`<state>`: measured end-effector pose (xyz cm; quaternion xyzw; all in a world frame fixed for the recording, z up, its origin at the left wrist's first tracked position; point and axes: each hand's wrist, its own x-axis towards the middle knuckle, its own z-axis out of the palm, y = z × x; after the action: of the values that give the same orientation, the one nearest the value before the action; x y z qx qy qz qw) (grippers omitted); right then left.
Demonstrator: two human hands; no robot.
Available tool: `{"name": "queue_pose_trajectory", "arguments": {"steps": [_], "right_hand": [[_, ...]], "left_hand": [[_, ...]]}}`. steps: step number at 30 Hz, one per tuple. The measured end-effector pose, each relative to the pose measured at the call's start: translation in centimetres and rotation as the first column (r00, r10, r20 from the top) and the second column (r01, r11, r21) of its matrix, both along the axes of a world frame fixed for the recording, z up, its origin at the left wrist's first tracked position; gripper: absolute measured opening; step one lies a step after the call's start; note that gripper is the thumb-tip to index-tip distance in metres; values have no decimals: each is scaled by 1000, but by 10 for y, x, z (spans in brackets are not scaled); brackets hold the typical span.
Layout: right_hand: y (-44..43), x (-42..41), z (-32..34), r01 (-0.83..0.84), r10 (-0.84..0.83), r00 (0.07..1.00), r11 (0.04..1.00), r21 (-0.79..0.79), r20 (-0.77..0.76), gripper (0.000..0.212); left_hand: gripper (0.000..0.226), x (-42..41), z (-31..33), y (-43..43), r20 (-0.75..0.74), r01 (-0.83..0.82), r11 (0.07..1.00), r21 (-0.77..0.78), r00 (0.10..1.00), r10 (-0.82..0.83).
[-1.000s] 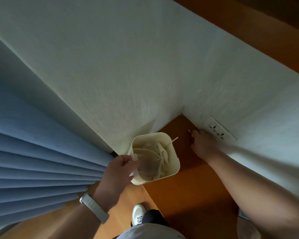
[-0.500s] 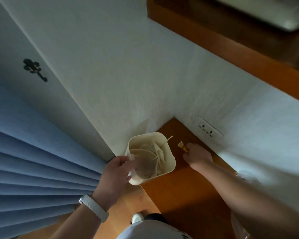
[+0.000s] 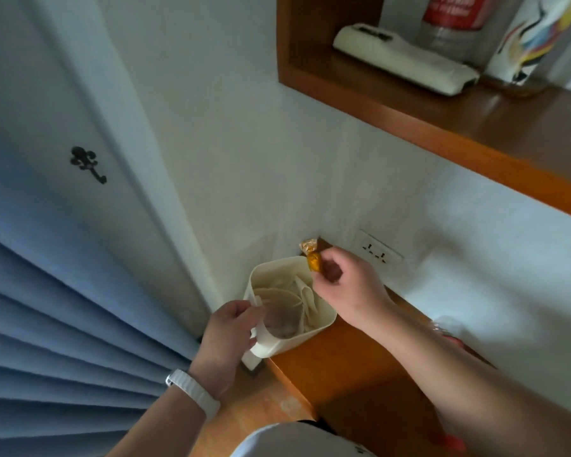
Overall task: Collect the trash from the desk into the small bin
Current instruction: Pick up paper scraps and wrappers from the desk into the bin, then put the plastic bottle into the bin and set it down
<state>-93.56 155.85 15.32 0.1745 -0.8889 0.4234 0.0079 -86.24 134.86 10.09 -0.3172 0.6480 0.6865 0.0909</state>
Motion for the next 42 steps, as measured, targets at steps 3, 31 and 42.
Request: {"name": "queue_pose_trajectory", "arguments": {"steps": [3,31,42], "right_hand": [[-15,5,-1,-53,53,999,997,55,11,12],[106,33,-14,239,-190,966,912,333,-173,22],[209,113,-122,450,-665,711,679,580,227,66]], "left_hand": [[2,7,2,0,-23,15,1000,-10,1000,-15],[7,2,-2,52,-7,169,980,-108,985,-171],[11,2,-8,98,42,265,954,-144,964,-261]]}}
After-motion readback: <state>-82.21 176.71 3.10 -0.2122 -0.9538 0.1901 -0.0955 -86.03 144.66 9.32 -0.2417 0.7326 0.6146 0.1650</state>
